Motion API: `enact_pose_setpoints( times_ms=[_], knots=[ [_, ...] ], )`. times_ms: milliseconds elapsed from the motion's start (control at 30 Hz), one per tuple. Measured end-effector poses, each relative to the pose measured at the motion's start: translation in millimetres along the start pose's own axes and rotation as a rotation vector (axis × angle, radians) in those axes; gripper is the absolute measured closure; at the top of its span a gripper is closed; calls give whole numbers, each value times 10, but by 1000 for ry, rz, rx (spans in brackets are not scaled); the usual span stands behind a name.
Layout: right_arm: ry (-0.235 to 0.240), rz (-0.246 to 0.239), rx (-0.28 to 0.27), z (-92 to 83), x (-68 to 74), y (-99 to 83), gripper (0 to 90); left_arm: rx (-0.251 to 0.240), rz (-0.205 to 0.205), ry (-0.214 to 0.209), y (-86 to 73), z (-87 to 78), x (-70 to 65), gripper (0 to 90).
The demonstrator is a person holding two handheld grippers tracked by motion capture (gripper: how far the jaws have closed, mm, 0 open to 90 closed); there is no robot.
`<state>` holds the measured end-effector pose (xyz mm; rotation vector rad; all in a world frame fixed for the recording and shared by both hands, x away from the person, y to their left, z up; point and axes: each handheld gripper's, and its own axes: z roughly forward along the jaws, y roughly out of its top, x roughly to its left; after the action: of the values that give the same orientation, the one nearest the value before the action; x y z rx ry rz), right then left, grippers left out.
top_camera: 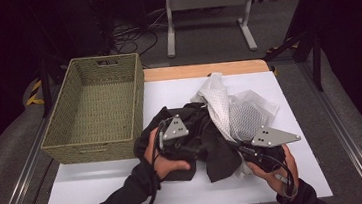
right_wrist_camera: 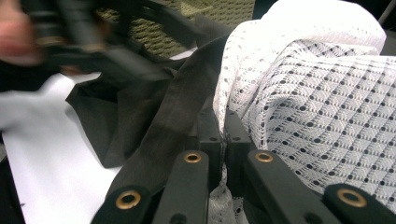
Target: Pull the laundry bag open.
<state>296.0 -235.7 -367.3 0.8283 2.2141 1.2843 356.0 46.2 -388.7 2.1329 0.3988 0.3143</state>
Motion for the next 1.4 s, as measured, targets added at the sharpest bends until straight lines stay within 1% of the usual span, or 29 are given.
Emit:
enact_pose_setpoints(
  times_ms=[133,167,200,300,333,367,433,467,500,567,600,633,667,733,767,800,833,867,933,1033,1067,1100,1133,1200,1233,1267,1300,1333,1400],
  knots=[
    [-3,-4,11,0,2,-10,892,156,49,40,-349,-67,-42,100],
    [-1,-7,17,9,3,-15,891,188,45,44,-475,-39,-35,103],
    [-6,-10,21,21,4,-23,891,199,35,56,-568,-2,-20,121],
    [-3,-13,34,71,18,-45,889,228,-15,14,-725,149,59,163],
    [-6,-16,39,89,29,-50,888,228,-19,7,-753,195,72,202],
    [-3,-20,42,109,41,-54,888,206,-36,-8,-761,214,101,219],
    [-7,-36,54,145,64,-65,885,189,-56,-17,-764,228,131,326],
    [-19,-48,60,166,73,-69,884,176,-67,-42,-773,239,138,382],
    [-24,-51,63,181,75,-69,883,163,-65,-66,-775,241,146,480],
    [-33,-53,64,203,70,-63,884,164,-47,-83,-758,245,139,687],
    [-30,-51,65,215,69,-55,886,164,-53,-107,-756,245,139,798],
    [-34,-50,65,231,70,-44,886,163,-45,-106,-756,244,135,861],
    [-32,-42,65,253,69,-27,889,154,-40,-100,-750,232,123,870],
    [-8,-38,60,316,87,21,890,99,-34,-105,-708,126,104,876],
    [-1,-39,56,349,116,54,891,99,-34,-105,-708,126,104,877],
    [11,-38,50,373,138,82,890,44,-32,-116,-659,8,67,878],
    [11,-38,50,373,138,82,890,44,-32,-116,-659,8,67,878],
    [20,-38,46,390,156,105,891,-10,-30,-135,-603,-122,20,878],
    [61,-40,20,429,245,214,891,-69,-4,-137,-522,-266,-60,879],
    [94,-71,-2,431,382,363,891,-155,33,-155,-353,-465,-210,879],
    [109,-78,-12,424,434,421,892,-177,46,-170,-287,-513,-264,879],
    [109,-78,-12,424,434,421,892,-177,46,-170,-287,-513,-264,879],
    [123,-86,-20,409,478,469,892,-192,66,-167,-220,-527,-318,879],
    [144,-90,-40,372,530,531,892,-196,95,-163,-128,-453,-368,878],
    [145,-87,-47,341,541,553,892,-194,93,-145,-109,-382,-355,878],
    [145,-82,-58,313,539,559,892,-196,62,-150,-97,-282,-313,878],
    [146,-76,-65,278,533,554,892,-183,52,-135,-84,-170,-271,878],
    [156,-68,-70,243,520,541,892,-168,50,-84,-76,1,-209,878],
    [174,-55,-70,171,491,494,893,-179,-43,-80,-78,221,-91,877]
  ],
)
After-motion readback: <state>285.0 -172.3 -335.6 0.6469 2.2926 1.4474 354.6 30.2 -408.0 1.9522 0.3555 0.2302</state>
